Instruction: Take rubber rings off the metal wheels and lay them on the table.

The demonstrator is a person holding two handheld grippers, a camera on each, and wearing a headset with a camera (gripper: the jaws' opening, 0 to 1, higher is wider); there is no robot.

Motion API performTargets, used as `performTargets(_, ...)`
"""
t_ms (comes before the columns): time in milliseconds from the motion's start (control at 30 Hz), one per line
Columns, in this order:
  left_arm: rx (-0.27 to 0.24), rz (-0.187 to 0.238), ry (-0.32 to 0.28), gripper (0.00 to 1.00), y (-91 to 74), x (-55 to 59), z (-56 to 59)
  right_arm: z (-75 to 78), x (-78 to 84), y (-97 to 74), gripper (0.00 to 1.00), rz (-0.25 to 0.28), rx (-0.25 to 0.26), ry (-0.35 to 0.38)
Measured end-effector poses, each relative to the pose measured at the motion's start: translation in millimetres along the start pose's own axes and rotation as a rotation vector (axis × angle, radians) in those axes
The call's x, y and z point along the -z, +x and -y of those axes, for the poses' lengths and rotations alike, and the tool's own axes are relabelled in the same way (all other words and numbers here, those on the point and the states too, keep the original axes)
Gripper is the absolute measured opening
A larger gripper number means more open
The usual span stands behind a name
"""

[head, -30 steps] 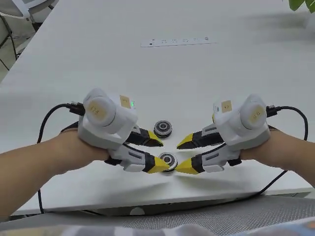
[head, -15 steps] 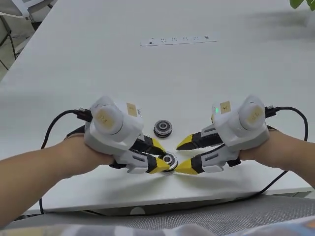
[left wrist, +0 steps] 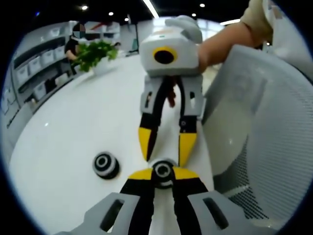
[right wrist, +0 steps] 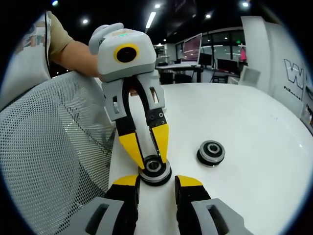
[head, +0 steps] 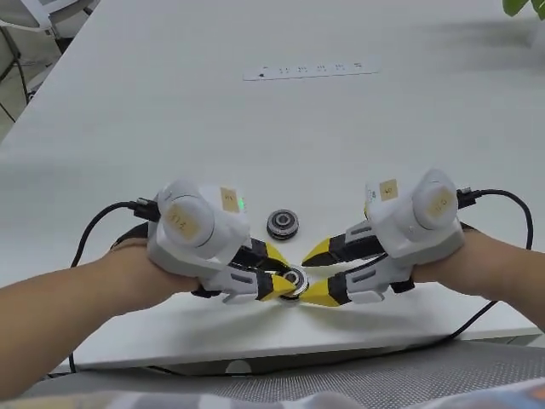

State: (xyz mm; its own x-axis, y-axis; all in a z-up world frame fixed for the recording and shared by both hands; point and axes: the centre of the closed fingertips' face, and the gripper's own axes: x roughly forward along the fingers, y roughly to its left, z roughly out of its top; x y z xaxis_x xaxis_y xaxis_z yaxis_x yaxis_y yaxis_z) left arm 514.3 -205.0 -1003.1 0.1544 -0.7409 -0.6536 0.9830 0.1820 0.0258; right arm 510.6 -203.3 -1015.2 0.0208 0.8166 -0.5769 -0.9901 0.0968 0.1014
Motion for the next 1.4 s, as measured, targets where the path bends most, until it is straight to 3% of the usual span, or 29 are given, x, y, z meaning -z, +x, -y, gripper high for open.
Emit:
performTargets(267, -0.008, 0.005, 0.003, 0.13, 0.6, -0.7, 0.3, -2.4, -0.5, 3.9, 0.24, -0.001, -0.015, 0.001)
performTargets(700, -0.018, 0.013, 0.002, 0.13, 0.8, -1.0, 0.7, -4.6, 0.5, -0.3, 0.20, -0.015, 0.008, -0.069)
performTargets(1300, -0.021, 0.015, -0.001, 0.13, 0.8, -0.9, 0.3, -2.7, 4.3, -2.9, 0.13, -0.037, 0.019, -0.100)
performTargets(1333, -0.020, 0.015, -0.003, 0.13, 0.8, -0.9, 0.6, 3.7, 10.8, -5.6, 0.08, -0.083, 0.048, -0.136)
performTargets(1367, -0.020, 0.016, -0.004, 0.13, 0.8, -0.9, 0.7, 9.9, 9.8, -6.6, 0.00, -0.081, 0.079, -0.154)
performTargets(1400, -0.020, 0.018, -0.005, 0.13, 1.2, -1.2, 0.8, 1.8, 9.6, -6.6, 0.00, -0.064, 0.042, -0.049)
